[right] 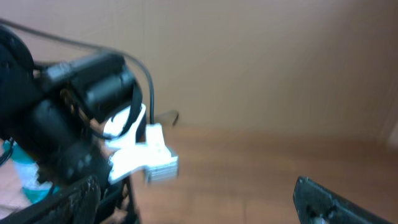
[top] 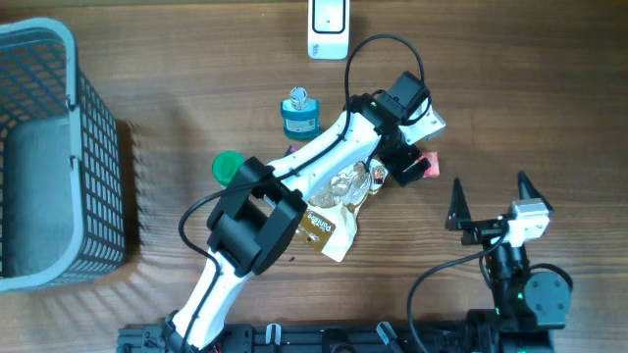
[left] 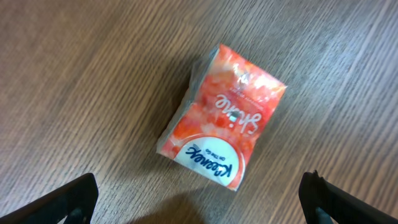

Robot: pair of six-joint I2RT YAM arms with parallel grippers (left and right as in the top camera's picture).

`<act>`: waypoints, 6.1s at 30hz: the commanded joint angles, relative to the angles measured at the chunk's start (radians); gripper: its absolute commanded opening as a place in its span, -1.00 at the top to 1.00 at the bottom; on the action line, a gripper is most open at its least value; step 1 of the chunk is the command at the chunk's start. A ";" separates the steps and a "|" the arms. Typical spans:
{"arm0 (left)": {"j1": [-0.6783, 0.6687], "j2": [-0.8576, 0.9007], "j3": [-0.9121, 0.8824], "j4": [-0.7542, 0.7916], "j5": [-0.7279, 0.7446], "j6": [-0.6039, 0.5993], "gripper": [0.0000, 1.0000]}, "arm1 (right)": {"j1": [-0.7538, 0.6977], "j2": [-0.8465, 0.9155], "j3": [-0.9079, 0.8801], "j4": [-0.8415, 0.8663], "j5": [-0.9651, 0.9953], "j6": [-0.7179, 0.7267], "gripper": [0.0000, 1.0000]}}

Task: Scan the item barcode
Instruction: 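Carry the red packet across and drop it right of the bag, then withdraw the left gripper and raise the right arm toward the packet, then lower the right gripper onto the red-white packet and grasp it, then lift the packet with the right gripper and carry it toward the scanner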

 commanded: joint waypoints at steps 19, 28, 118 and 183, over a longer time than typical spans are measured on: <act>0.064 -1.026 0.017 -0.204 -0.327 -0.337 -1.00 | 0.001 0.108 0.647 -0.801 -0.583 0.304 -1.00; 0.074 -1.252 0.017 -0.457 -0.802 -0.452 -1.00 | 0.001 0.359 0.653 -0.674 -0.549 0.372 -0.99; 1.072 -1.146 -0.307 0.228 -0.190 -0.327 -1.00 | 0.169 1.860 0.989 -0.643 0.085 0.206 -1.00; 1.072 -1.138 -0.307 -0.224 -0.204 -0.328 -1.00 | 0.169 1.961 1.342 -1.415 -0.839 0.236 -0.27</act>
